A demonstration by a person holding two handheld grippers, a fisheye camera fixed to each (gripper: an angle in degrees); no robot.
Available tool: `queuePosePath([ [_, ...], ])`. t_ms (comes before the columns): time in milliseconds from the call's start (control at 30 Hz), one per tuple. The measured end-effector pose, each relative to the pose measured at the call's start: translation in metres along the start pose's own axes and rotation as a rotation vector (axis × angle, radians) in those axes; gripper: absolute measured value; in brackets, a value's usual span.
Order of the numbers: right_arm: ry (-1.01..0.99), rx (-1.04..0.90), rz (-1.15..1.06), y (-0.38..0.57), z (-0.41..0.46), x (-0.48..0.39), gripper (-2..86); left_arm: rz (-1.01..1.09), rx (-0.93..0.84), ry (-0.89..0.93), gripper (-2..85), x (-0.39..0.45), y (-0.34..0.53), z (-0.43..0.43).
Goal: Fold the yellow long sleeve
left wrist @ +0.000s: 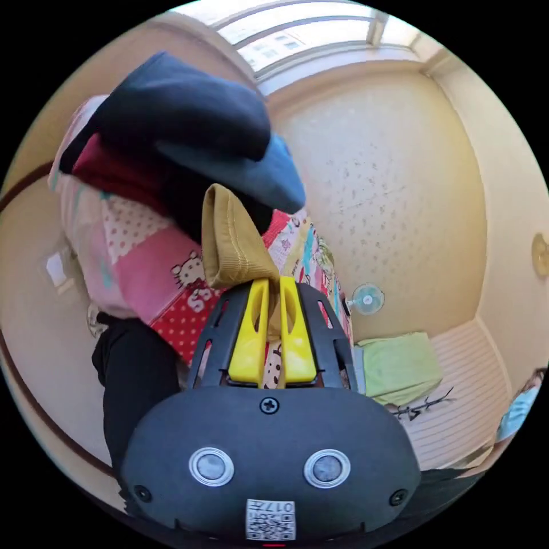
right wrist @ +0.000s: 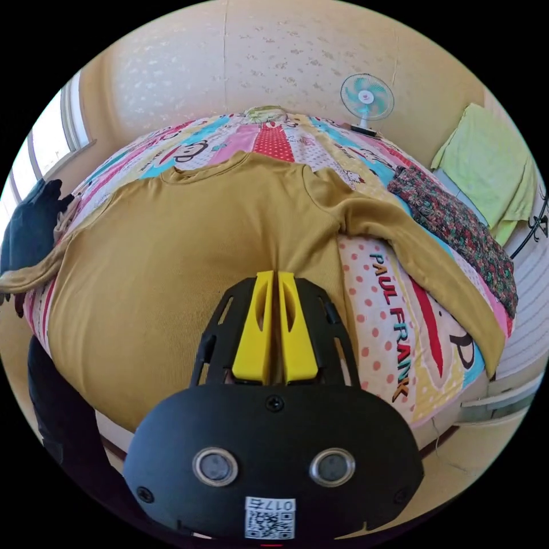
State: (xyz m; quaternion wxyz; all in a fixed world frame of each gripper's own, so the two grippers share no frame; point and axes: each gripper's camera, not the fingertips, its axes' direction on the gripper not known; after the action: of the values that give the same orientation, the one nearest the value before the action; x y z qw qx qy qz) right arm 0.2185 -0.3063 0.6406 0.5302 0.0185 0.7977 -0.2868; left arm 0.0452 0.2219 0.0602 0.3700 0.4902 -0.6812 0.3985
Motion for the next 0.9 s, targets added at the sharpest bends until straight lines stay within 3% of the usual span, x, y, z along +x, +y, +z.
queuePosePath([
  [167,-0.048,0.024,0.007,0.005,0.001,0.008,1.8,0.383,-0.157,0.089,4.0,0.155,0.015,0.097],
  [333,-0.219,0.028,0.07,0.005,0.001,0.042,1.4,0.659,-0.463,0.255,3.9,0.289,0.12,0.289],
  [533,-0.319,0.026,0.111,-0.001,-0.002,0.071,1.1,0.746,-0.805,0.173,9.1,0.305,0.29,0.484],
  [600,-0.331,0.027,0.115,-0.006,-0.006,0.079,1.0,0.685,-0.895,0.148,10.5,0.277,0.324,0.508],
  [700,-0.402,0.032,0.142,-0.012,-0.008,0.1,0.9,0.641,-0.897,0.163,10.8,0.232,0.343,0.486],
  [900,-0.456,0.034,0.164,-0.03,-0.02,0.13,0.8,0.602,-0.684,-0.046,11.3,0.142,0.3,0.366],
])
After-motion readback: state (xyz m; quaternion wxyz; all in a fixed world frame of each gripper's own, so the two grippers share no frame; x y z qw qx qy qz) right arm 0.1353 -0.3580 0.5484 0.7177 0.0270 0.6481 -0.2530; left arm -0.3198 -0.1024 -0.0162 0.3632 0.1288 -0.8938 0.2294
